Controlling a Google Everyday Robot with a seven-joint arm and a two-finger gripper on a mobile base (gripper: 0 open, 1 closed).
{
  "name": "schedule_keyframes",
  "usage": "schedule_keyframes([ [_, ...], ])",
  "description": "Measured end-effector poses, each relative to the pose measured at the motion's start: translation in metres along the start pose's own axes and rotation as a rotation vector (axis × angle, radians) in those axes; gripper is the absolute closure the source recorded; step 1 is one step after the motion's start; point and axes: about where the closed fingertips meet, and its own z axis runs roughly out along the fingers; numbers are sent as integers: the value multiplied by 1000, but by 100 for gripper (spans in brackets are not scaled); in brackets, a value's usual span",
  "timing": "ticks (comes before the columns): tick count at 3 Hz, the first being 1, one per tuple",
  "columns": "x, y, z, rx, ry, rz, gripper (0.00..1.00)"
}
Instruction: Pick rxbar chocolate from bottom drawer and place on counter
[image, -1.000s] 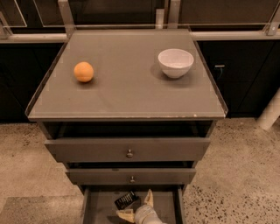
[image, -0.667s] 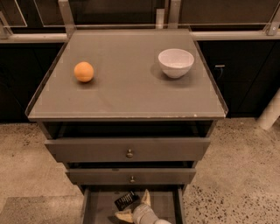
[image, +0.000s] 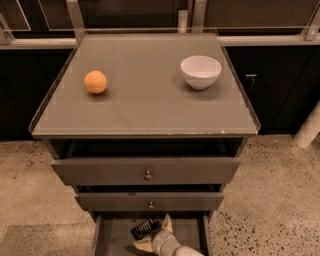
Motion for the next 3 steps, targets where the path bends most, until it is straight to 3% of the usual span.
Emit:
schedule_keyframes([
  [1,4,-8,38,-34,10,-44,0],
  [3,9,-7,42,-50,22,-25,0],
])
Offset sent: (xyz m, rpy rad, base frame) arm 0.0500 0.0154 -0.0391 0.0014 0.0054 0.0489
